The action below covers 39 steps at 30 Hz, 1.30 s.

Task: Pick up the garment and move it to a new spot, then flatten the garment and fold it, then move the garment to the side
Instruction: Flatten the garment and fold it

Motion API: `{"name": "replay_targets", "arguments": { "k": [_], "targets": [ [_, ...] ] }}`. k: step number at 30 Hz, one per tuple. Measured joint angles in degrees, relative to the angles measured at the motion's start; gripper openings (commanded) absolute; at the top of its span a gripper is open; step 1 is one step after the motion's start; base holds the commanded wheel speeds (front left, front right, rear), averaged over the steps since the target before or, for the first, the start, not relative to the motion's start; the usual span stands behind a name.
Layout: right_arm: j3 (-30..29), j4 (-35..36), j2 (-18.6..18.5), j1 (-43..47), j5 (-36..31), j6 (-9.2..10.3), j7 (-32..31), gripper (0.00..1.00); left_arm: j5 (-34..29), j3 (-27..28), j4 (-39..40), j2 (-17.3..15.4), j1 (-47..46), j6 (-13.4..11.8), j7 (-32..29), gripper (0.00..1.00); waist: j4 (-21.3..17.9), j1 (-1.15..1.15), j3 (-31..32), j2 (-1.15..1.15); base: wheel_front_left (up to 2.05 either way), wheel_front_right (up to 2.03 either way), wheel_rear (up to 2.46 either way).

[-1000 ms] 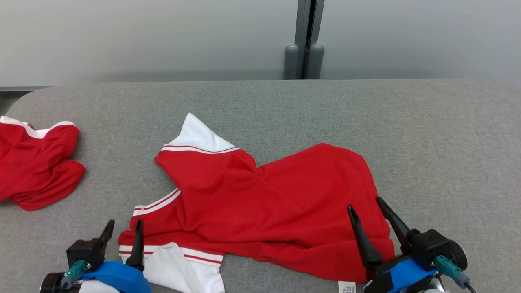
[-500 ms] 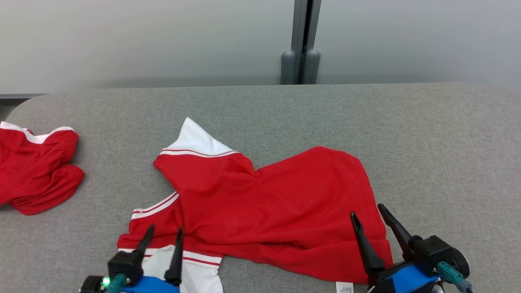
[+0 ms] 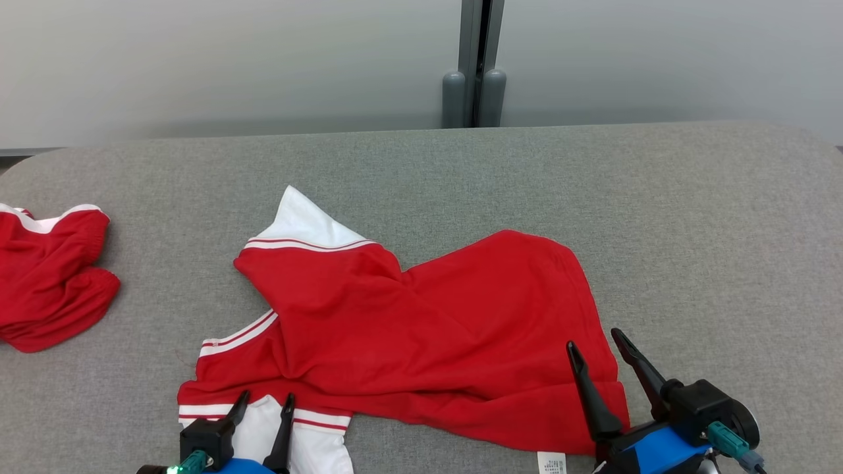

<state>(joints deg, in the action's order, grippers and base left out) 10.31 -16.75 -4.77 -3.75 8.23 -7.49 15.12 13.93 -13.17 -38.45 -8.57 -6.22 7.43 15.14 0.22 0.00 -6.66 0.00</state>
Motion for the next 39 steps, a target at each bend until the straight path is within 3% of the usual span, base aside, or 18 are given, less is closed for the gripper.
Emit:
{"name": "replay_targets", "arguments": {
  "k": [3,4,5,6,13,28,39],
  "targets": [
    [0.0,0.0,0.0,-0.1,0.0,0.0,0.0,1.0,0.0,-0.1,-1.6,0.2,-1.1,0.0,0.0,0.97,0.0,0.0,-0.3,0.0,0.0,0.0,0.0],
    [0.0,0.0,0.0,-0.1,-0.1,0.0,0.0,1.0,0.1,-0.2,-2.2,0.2,-1.4,0.0,0.1,0.47,0.0,0.0,-0.3,0.0,0.0,0.0,0.0],
    [0.1,0.0,0.0,-0.1,-0.1,0.0,0.0,1.0,0.2,-0.2,-2.6,0.3,-1.6,0.0,0.1,0.08,0.0,0.0,-0.3,0.0,0.0,0.0,0.0],
    [0.2,0.0,0.1,-0.1,-0.1,0.0,0.0,1.0,0.2,-0.4,-3.2,0.3,-1.9,0.0,0.1,0.0,-0.1,0.0,-0.3,0.0,0.0,0.0,0.0],
    [-0.1,-0.1,0.0,-0.1,-0.1,0.0,0.0,1.0,0.5,-0.4,-2.0,0.3,-1.7,0.0,0.1,0.0,-0.2,0.0,0.2,0.0,0.0,0.0,0.0],
    [-1.0,0.1,0.4,-0.1,-0.2,0.0,0.0,1.0,-2.1,3.3,12.8,1.3,-2.8,0.0,0.0,0.0,1.1,0.0,0.4,0.0,0.0,0.0,0.0],
    [-0.6,-0.5,0.6,0.7,0.0,0.0,0.0,1.0,-2.4,5.4,14.9,2.0,6.8,0.0,0.0,0.0,2.5,0.0,1.0,0.0,0.0,0.0,0.0]
  ]
}}
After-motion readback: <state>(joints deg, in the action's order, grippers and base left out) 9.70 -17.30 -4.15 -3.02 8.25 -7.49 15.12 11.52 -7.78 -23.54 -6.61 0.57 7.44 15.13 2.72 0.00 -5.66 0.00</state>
